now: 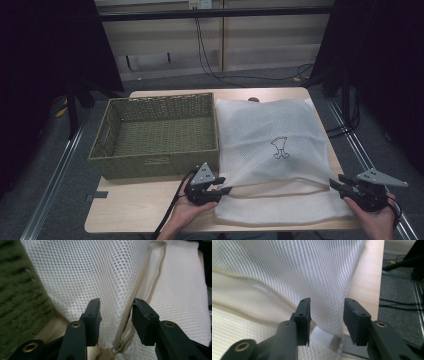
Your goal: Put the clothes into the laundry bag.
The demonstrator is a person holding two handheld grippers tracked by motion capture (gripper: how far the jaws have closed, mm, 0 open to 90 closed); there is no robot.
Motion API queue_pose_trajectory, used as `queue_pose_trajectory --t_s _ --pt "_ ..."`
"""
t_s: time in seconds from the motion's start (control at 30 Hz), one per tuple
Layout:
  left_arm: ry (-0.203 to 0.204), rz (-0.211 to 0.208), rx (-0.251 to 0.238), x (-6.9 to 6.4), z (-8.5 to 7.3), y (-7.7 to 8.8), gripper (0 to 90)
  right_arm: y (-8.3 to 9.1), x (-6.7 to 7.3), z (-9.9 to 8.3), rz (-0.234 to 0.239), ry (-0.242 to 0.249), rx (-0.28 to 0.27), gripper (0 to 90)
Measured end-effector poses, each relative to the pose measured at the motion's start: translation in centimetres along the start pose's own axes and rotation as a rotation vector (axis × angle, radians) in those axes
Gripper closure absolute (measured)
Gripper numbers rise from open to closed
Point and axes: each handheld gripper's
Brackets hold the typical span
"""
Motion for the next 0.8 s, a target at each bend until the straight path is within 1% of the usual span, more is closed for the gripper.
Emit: queue_pose_trajectory --t_s 0.07,0.1,0.17,0.2,0.23,0.3,0.37,0.43,0.47,0.5,0.53,0.57,0.6,0.63,0.67,0.7,0.73,0.77,0.8 --pt "0.007 0.007 -0.032 0.2 0.5 0.7 51.5 0.3 0.4 0.6 0.024 -0.011 -0.022 57.0" --pt "0.004 0.009 -0.038 0.3 0.8 0.9 49.3 0.3 0.6 0.8 0.032 -0.006 -0.030 56.4" --pt "-0.015 0.018 -0.057 0.5 1.4 1.4 44.9 0.2 1.1 1.3 0.050 0.001 -0.046 55.1" --pt "-0.006 0.028 -0.062 0.5 1.6 1.7 41.9 0.2 1.4 1.6 0.059 0.010 -0.054 54.1" --pt "-0.009 0.026 -0.072 0.7 1.8 1.9 38.4 0.2 1.7 1.8 0.075 0.008 -0.055 52.8" --pt "0.006 0.031 -0.101 1.0 2.0 2.5 32.8 0.0 2.2 2.2 0.086 0.020 -0.062 49.5" --pt "0.018 0.047 -0.115 1.3 2.3 3.2 27.2 0.0 2.5 2.6 0.115 0.020 -0.073 47.8" --pt "0.007 0.059 -0.127 1.6 2.8 3.7 22.4 0.1 2.8 3.0 0.135 0.016 -0.091 44.5" --pt "-0.009 0.058 -0.126 1.7 3.1 3.9 20.6 0.1 3.0 3.2 0.144 0.015 -0.104 43.5" --pt "-0.039 0.059 -0.111 1.6 3.4 4.1 20.2 0.1 3.2 3.4 0.156 0.019 -0.110 42.3" --pt "-0.063 0.063 -0.110 1.6 3.7 4.4 20.1 0.2 3.4 3.5 0.162 0.026 -0.114 41.1" --pt "-0.078 0.062 -0.131 1.5 3.9 4.7 18.6 0.4 3.6 3.6 0.170 0.031 -0.119 40.0" --pt "-0.083 0.060 -0.159 1.6 4.2 4.9 16.5 0.6 3.9 3.8 0.176 0.032 -0.126 39.4" --pt "-0.088 0.075 -0.170 1.6 4.6 5.1 16.1 0.8 4.0 3.8 0.184 0.039 -0.141 38.7" --pt "-0.111 0.097 -0.167 1.6 5.0 5.2 15.3 1.0 4.2 3.9 0.190 0.033 -0.147 37.7" --pt "-0.124 0.111 -0.163 1.7 5.4 5.3 13.4 1.2 4.3 4.0 0.198 0.038 -0.155 37.1" --pt "-0.133 0.128 -0.156 1.8 5.9 5.3 12.9 1.4 4.5 4.0 0.202 0.036 -0.164 36.6" --pt "-0.133 0.147 -0.148 2.0 6.3 5.3 12.9 1.5 4.6 4.0 0.207 0.036 -0.171 36.1" --pt "-0.141 0.151 -0.123 2.3 6.7 5.4 12.9 1.7 4.7 4.0 0.210 0.038 -0.173 35.7"
Point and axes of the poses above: each handheld gripper's, and its own axes: y roughly backward along the jaws, z roughly out of its top, x roughly to its left, and after that the axes turned 11 degrees about -y, right-handed
